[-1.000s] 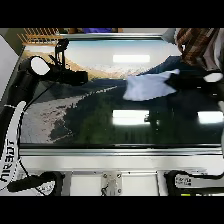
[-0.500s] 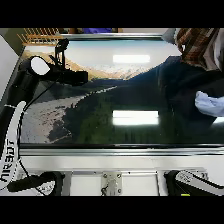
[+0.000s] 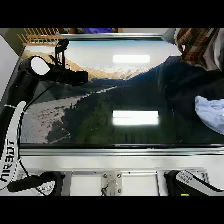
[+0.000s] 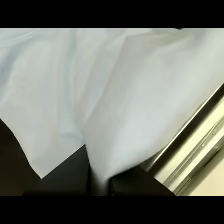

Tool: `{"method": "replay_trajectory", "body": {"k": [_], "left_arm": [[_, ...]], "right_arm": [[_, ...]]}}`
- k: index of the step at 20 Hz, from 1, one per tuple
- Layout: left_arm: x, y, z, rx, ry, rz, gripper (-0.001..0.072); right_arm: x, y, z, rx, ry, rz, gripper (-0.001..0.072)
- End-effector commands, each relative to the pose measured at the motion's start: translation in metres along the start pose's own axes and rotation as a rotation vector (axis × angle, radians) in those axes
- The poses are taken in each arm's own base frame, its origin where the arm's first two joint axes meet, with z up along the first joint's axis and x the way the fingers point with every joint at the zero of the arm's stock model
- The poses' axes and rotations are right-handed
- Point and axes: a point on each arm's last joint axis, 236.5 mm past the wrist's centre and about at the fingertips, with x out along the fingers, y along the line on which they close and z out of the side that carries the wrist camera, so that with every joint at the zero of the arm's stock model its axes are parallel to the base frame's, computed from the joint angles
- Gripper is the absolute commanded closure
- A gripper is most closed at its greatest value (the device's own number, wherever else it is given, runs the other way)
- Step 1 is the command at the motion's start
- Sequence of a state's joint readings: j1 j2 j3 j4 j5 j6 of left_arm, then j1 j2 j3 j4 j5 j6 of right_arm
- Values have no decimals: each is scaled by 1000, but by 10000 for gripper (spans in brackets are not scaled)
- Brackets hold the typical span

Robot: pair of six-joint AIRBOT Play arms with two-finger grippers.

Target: Fold the clothes and pants, and hang the long-sleeved shirts on hangers.

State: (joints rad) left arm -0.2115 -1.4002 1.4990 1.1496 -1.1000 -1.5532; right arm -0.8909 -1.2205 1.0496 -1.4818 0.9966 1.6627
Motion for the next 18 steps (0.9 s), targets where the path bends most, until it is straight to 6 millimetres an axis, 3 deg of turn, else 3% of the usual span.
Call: {"method": "replay_trajectory", "body": {"k": [1, 3, 4, 7, 8, 10, 12, 14, 16, 18], "left_arm": [[0, 0, 0, 2, 0, 0, 699], [0, 0, 0, 3, 0, 1, 699], [0, 0, 0, 3, 0, 1, 699], [0, 0, 0, 2, 0, 1, 699], [0, 0, 0, 3, 0, 0, 699], [0, 0, 0, 2, 0, 1, 699], [0, 0, 0, 2, -1, 1, 698], [0, 0, 0, 2, 0, 1, 698], [0, 0, 1, 2, -4, 1, 699], [0, 0, 1, 2, -5, 1, 699]], "right_arm": [[-5, -12, -3, -16, 5, -48, 603], [-10, -13, -8, -22, 26, -53, 128], [-16, -13, -7, -26, 17, -57, 56], [-57, 3, 11, -78, -110, -10, 61], [-74, 18, 13, -101, -153, 41, 61], [-113, 75, 3, -179, -210, 235, 61], [-153, 141, -29, -285, -207, 463, 61], [-194, 205, -74, -415, -190, 695, 61], [-218, 243, -118, -542, -142, 818, 62], [-232, 268, -164, -674, -72, 893, 63]]}}
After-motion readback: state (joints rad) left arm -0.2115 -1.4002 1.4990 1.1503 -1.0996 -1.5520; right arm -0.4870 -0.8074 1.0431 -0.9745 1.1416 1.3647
